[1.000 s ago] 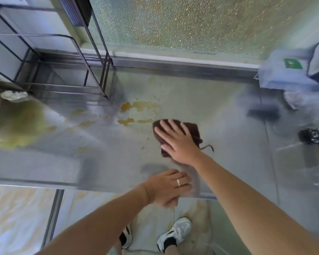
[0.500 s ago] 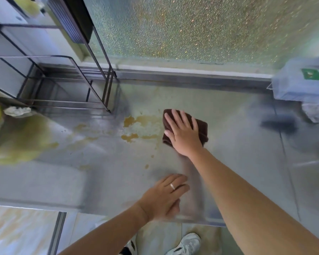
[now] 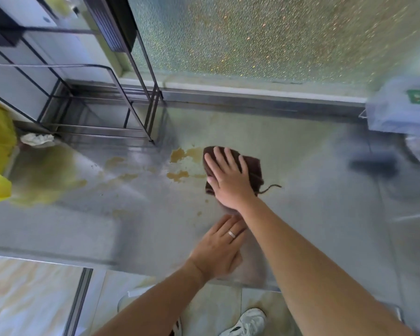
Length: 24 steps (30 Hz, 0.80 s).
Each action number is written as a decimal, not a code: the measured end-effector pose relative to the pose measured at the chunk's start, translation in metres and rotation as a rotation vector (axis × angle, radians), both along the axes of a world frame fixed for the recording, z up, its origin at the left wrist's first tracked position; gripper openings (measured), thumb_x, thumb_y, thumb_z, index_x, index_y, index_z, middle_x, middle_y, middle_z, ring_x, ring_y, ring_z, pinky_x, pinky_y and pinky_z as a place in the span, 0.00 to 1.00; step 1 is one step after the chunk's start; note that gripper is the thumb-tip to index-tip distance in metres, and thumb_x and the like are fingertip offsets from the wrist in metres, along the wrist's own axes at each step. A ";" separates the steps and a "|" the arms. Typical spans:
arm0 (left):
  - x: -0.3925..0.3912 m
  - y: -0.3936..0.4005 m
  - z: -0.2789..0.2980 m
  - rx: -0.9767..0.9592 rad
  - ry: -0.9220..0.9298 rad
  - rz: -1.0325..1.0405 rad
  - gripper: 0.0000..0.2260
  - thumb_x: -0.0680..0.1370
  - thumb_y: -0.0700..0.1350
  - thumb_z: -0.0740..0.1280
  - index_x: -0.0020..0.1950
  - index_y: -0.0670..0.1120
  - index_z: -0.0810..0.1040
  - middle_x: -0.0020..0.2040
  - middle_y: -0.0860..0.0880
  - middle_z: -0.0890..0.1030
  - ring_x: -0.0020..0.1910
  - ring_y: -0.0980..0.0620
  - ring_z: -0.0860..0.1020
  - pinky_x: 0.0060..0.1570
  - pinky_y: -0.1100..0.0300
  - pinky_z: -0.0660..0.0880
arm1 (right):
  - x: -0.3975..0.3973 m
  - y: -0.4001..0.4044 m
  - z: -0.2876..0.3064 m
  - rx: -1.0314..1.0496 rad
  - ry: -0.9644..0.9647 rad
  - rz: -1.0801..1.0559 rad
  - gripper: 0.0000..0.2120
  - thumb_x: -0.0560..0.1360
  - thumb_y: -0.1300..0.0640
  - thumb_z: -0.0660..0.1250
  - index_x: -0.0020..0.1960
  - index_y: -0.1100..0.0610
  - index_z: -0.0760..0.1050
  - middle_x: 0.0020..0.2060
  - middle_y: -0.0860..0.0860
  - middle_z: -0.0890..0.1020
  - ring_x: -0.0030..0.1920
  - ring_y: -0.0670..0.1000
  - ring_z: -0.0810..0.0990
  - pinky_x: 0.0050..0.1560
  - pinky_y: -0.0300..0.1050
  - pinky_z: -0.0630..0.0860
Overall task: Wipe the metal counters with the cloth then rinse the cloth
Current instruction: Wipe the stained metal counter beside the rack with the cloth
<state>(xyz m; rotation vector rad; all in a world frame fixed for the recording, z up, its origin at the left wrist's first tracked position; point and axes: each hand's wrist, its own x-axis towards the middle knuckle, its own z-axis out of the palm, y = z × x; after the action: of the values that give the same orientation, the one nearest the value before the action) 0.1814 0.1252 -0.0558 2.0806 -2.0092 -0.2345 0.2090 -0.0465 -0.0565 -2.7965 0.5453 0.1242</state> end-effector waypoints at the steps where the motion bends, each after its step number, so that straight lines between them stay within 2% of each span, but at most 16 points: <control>1: 0.000 0.002 0.000 0.038 -0.034 -0.017 0.27 0.71 0.48 0.67 0.70 0.41 0.75 0.67 0.43 0.77 0.69 0.41 0.72 0.78 0.47 0.60 | -0.016 0.009 0.000 0.023 0.000 0.059 0.30 0.82 0.43 0.50 0.83 0.46 0.53 0.83 0.49 0.52 0.83 0.55 0.48 0.80 0.62 0.47; 4: -0.003 0.006 -0.004 0.094 -0.165 -0.186 0.26 0.74 0.53 0.68 0.70 0.44 0.75 0.67 0.46 0.79 0.69 0.45 0.74 0.77 0.48 0.59 | -0.059 0.012 0.005 0.066 0.019 0.203 0.31 0.81 0.40 0.48 0.83 0.43 0.53 0.83 0.45 0.51 0.83 0.50 0.46 0.80 0.54 0.41; 6: -0.004 0.006 -0.007 0.079 -0.195 -0.269 0.26 0.75 0.54 0.69 0.70 0.45 0.74 0.66 0.48 0.79 0.68 0.46 0.75 0.76 0.49 0.60 | -0.075 0.007 0.007 0.031 0.012 0.240 0.30 0.82 0.39 0.50 0.83 0.42 0.53 0.83 0.45 0.52 0.83 0.48 0.46 0.80 0.52 0.42; 9: 0.000 0.002 -0.005 0.036 -0.160 -0.279 0.27 0.74 0.55 0.70 0.69 0.45 0.72 0.65 0.48 0.79 0.66 0.46 0.75 0.74 0.50 0.64 | -0.075 0.004 0.007 0.004 0.004 0.199 0.29 0.83 0.39 0.52 0.83 0.41 0.52 0.83 0.44 0.51 0.83 0.47 0.47 0.81 0.53 0.44; 12: 0.006 0.006 -0.003 -0.042 -0.109 -0.241 0.24 0.73 0.51 0.67 0.67 0.45 0.72 0.64 0.47 0.78 0.65 0.46 0.74 0.70 0.50 0.69 | -0.066 0.005 0.003 0.007 -0.003 0.071 0.29 0.83 0.39 0.53 0.82 0.41 0.53 0.83 0.44 0.52 0.83 0.48 0.48 0.81 0.57 0.47; 15: 0.025 0.017 -0.001 -0.111 -0.022 0.036 0.22 0.69 0.48 0.65 0.63 0.46 0.73 0.60 0.47 0.78 0.59 0.45 0.76 0.63 0.52 0.69 | -0.048 -0.003 0.002 -0.005 0.009 -0.093 0.30 0.82 0.38 0.52 0.82 0.41 0.54 0.83 0.45 0.54 0.83 0.50 0.51 0.80 0.59 0.50; 18: 0.055 0.030 0.002 -0.126 0.067 0.386 0.18 0.70 0.47 0.66 0.59 0.48 0.75 0.59 0.48 0.77 0.58 0.44 0.78 0.60 0.50 0.67 | -0.017 -0.024 0.005 -0.008 0.060 -0.168 0.31 0.81 0.36 0.45 0.83 0.41 0.49 0.84 0.45 0.49 0.83 0.51 0.47 0.80 0.59 0.47; 20: 0.076 0.037 0.005 -0.118 0.066 0.555 0.15 0.71 0.46 0.65 0.57 0.49 0.75 0.57 0.48 0.78 0.57 0.44 0.77 0.58 0.49 0.67 | 0.006 -0.042 0.006 -0.009 0.070 -0.200 0.31 0.81 0.35 0.42 0.83 0.41 0.46 0.84 0.45 0.46 0.83 0.51 0.45 0.80 0.59 0.45; 24: 0.103 0.049 0.008 -0.044 0.022 0.778 0.12 0.72 0.44 0.64 0.54 0.46 0.77 0.55 0.47 0.77 0.55 0.43 0.76 0.58 0.47 0.68 | 0.035 -0.062 0.004 -0.029 0.089 -0.259 0.29 0.84 0.37 0.45 0.83 0.40 0.44 0.83 0.45 0.43 0.83 0.50 0.42 0.80 0.58 0.43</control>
<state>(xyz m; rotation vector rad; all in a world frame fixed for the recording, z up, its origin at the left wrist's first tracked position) 0.2843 0.1742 -0.0480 2.6104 -1.0441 -0.0620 0.2436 -0.1085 -0.0527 -2.7284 0.9316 0.1879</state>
